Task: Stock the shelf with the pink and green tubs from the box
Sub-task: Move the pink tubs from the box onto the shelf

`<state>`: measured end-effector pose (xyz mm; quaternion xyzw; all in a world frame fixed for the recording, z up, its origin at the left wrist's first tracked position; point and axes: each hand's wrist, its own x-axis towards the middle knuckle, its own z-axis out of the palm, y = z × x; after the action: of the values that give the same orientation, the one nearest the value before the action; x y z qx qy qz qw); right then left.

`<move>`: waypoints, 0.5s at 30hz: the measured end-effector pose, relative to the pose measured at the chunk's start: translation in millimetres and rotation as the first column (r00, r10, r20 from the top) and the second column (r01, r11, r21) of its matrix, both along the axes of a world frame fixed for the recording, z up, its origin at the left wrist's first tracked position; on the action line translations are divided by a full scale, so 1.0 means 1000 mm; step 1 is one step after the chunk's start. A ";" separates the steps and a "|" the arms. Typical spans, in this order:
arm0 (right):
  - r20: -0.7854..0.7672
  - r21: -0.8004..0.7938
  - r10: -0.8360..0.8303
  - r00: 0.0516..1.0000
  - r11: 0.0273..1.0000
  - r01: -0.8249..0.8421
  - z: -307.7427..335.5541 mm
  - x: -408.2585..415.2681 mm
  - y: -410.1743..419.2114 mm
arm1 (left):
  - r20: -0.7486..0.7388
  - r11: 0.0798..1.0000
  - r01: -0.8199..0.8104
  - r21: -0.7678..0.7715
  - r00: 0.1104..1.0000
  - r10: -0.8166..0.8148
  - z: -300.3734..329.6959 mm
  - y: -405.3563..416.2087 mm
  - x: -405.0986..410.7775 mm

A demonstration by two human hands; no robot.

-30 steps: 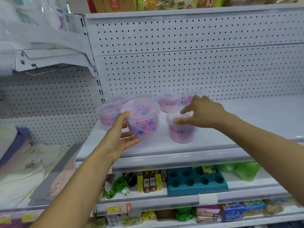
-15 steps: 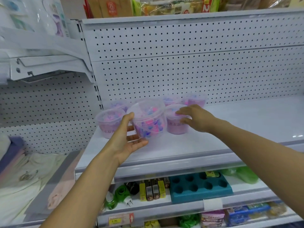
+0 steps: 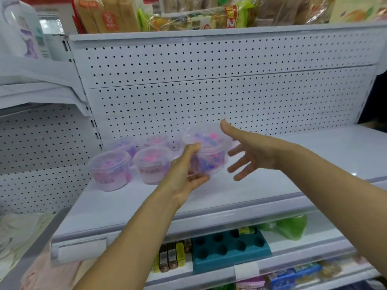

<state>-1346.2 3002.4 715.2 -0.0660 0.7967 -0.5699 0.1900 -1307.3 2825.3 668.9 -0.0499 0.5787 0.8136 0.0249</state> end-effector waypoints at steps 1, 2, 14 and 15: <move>0.034 -0.033 0.009 0.999 0.999 -0.008 -0.002 -0.002 0.005 | -0.006 1.000 0.019 -0.009 1.000 -0.019 0.000 0.014 -0.001; 0.043 -0.067 -0.008 0.999 0.998 0.010 -0.005 -0.004 0.011 | -0.006 0.999 0.051 -0.015 0.999 -0.051 -0.001 0.026 -0.003; 0.193 0.036 -0.166 0.967 0.986 0.162 -0.051 -0.066 0.101 | -0.478 0.230 -0.457 -0.859 0.877 -0.043 -0.031 0.013 -0.051; 0.172 0.054 -0.171 0.970 0.985 0.164 -0.052 -0.067 0.101 | -0.460 0.196 -0.439 -0.877 0.885 -0.072 -0.033 0.009 -0.054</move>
<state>-1413.5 3103.1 662.7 0.0557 0.7907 -0.5715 0.2121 -1361.4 2834.5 636.0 0.0435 0.9364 0.2601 -0.2316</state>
